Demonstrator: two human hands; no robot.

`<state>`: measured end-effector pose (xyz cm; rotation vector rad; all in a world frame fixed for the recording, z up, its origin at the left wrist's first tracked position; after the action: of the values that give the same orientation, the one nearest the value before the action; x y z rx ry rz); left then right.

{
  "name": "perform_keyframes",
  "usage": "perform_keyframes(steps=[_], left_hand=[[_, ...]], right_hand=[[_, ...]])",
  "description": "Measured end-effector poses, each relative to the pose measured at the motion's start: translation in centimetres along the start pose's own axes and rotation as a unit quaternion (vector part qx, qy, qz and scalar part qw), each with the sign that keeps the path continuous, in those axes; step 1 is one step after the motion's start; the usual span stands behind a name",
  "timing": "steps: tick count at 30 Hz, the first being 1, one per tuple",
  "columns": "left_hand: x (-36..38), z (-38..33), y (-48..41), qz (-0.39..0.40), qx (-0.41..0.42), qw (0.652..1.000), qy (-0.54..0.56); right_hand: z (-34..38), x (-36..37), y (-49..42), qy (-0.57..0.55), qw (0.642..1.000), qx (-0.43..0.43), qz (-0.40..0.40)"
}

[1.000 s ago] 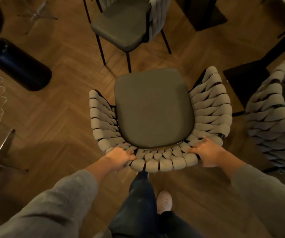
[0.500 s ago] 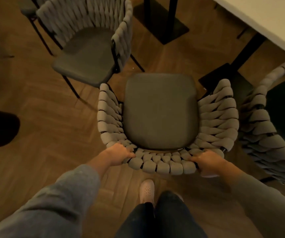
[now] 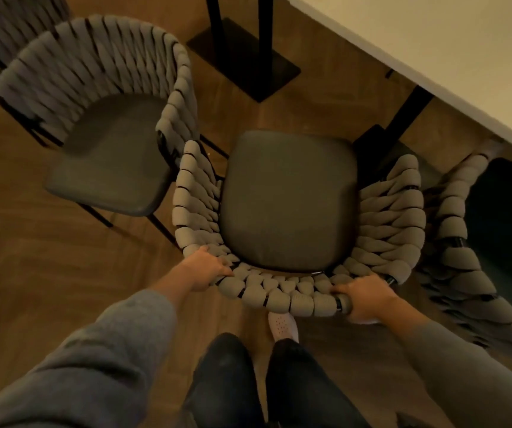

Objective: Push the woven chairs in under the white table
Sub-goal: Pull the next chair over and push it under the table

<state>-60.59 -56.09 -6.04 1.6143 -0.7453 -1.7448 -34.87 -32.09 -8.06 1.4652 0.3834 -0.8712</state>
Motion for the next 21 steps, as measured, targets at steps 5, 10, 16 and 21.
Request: perform_keyframes(steps=[5, 10, 16, 21], left_hand=[[-1.1, 3.1, -0.8, -0.001, 0.031, 0.999, -0.026], [-0.5, 6.3, -0.7, 0.001, 0.054, 0.997, -0.054], [1.2, 10.1, -0.3, -0.001, 0.101, 0.989, -0.112], [0.9, 11.8, -0.4, -0.004, 0.158, 0.976, -0.151]], right_hand=[[1.2, -1.7, -1.3, 0.007, 0.998, 0.057, 0.003], [4.5, -2.5, -1.8, -0.017, 0.992, 0.124, -0.001], [11.0, -1.2, -1.7, -0.090, 0.979, 0.183, -0.017], [15.1, 1.1, -1.1, -0.142, 0.966, 0.216, -0.025]])
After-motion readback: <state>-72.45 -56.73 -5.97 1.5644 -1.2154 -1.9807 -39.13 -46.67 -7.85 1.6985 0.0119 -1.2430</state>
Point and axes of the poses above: each hand's wrist, its own y-axis away from the middle knuckle, its own x-axis out of the palm, z = x × y, the point moved 2 cm from there along -y, towards the middle knuckle, and after that the axes turned 3 degrees about -y, right-handed, at the moved point
